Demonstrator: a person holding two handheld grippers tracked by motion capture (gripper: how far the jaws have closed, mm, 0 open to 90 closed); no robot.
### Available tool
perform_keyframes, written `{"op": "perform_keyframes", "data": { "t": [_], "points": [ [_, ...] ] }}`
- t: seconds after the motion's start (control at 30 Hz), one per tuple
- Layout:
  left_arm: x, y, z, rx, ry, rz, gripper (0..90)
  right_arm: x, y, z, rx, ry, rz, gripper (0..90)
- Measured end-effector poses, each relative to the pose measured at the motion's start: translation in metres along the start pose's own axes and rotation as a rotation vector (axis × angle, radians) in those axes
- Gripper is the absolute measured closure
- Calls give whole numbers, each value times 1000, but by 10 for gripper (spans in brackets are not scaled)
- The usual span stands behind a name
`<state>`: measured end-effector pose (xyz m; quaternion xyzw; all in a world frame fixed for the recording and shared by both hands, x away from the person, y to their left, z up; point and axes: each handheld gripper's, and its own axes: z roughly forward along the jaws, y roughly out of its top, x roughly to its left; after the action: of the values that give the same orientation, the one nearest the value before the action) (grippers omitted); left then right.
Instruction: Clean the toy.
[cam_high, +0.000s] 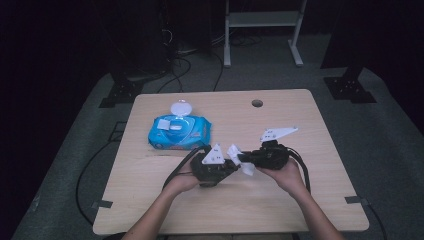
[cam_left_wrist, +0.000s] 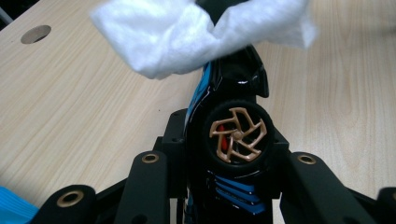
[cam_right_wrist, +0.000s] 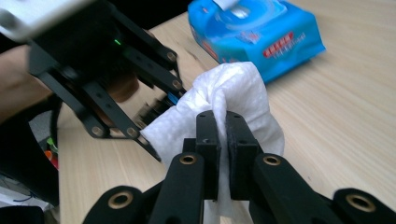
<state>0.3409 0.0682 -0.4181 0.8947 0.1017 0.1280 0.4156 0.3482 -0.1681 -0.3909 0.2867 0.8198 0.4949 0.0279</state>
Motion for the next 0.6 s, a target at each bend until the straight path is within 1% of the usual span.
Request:
{"op": "perform_keyframes", "data": {
  "t": [0.03, 0.07, 0.1, 0.13, 0.17, 0.2, 0.23, 0.27, 0.3, 0.33, 0.37, 0.4, 0.43, 0.47, 0.53, 0.57, 0.6],
  "points": [
    [0, 1, 1, 6, 0, 7, 635, 0, -1, 1, 1, 8, 11, 849],
    [-1, 2, 2, 10, 9, 17, 636, 2, 1, 1, -9, 13, 1, 849],
    [-1, 2, 2, 10, 9, 17, 636, 6, 4, 1, -24, 23, -11, 849],
    [-1, 2, 3, 4, 7, 15, 636, 9, 7, 2, -48, 44, -32, 849],
    [-1, 2, 3, 4, 7, 15, 636, 9, 7, 2, -48, 44, -32, 849],
    [1, 1, 1, -6, 9, 7, 636, 15, 11, 3, -38, 35, -63, 849],
    [2, 1, -1, -13, 9, 7, 638, 15, 12, 4, -33, 32, -75, 849],
    [2, 1, -2, -25, 8, -6, 642, 13, 10, 4, -35, 31, -69, 849],
    [2, 1, -2, -25, 8, -6, 644, 13, 10, 4, -35, 31, -69, 849],
    [2, 0, -4, -16, 16, 1, 644, 5, 5, 4, -31, 25, -43, 849],
    [3, 0, -4, -21, 16, -4, 644, 1, 2, 3, -26, 19, -26, 849],
    [3, -1, -5, -24, 15, -11, 644, -1, -2, 3, -7, -4, -21, 849],
    [3, -1, -5, -24, 15, -11, 644, -1, -2, 3, -7, -4, -21, 849],
    [3, -1, -4, -25, 13, -10, 644, -6, -10, 4, -6, -13, -2, 849],
    [3, 0, -3, -23, 12, -9, 644, -4, -10, 5, -6, -10, -2, 849],
    [4, 0, -4, -24, 13, -7, 645, -2, -8, 6, -10, -16, -10, 849],
    [4, -1, -5, -33, 12, -17, 645, 0, -6, 5, -16, -23, -22, 849]
  ]
}}
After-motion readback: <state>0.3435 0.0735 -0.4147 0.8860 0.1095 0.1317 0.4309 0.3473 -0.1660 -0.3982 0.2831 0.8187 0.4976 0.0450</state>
